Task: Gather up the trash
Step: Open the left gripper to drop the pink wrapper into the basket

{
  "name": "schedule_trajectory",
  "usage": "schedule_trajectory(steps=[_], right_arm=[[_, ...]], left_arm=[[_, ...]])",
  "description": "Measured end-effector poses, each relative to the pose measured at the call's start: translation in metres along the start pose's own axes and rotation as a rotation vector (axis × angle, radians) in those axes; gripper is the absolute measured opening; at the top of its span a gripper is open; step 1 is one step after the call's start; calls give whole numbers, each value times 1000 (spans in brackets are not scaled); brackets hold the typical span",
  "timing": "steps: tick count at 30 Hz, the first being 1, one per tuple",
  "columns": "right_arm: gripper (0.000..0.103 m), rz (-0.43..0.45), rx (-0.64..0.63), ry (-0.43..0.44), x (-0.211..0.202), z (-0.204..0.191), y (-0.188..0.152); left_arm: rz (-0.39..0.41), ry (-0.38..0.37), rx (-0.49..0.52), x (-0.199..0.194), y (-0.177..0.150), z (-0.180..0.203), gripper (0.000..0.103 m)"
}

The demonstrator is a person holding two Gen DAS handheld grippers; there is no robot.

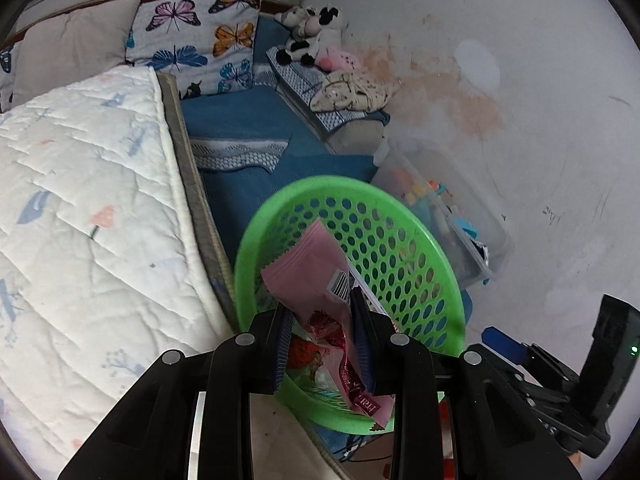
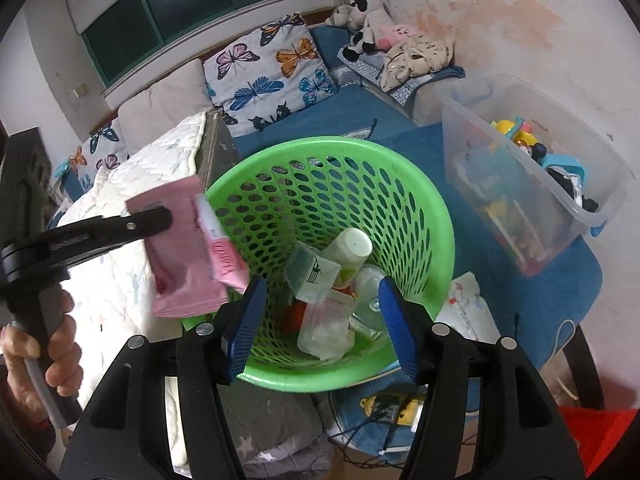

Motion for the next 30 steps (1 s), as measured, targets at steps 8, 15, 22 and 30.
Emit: schedule_trajectory(steps=[8,15,22,30], right_arm=[[63,3,-34,-9,-1,-4,-10],[71,15,-51,-6,-5,-13,-16],[75,22,-76,2,-10,-29,-23],[77,30,-109,23,-19,-62,-38]], left_arm=[[-33,16,2,15,-9,6,47],[-22,31,2,5,-12,2,58],[17,90,17,-20,-18,-11,60],[89,143,4,-65,-30,-36,60]])
Point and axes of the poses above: each gripper's, at about its wrist camera, not at the fingertips, and x roughly the way its jaws point, z to its right, y to its top, the point moved 6 cm from there along x, roughly the way its jaws point, and after that the axes turned 4 degrees about y, right-handed, at the moved point
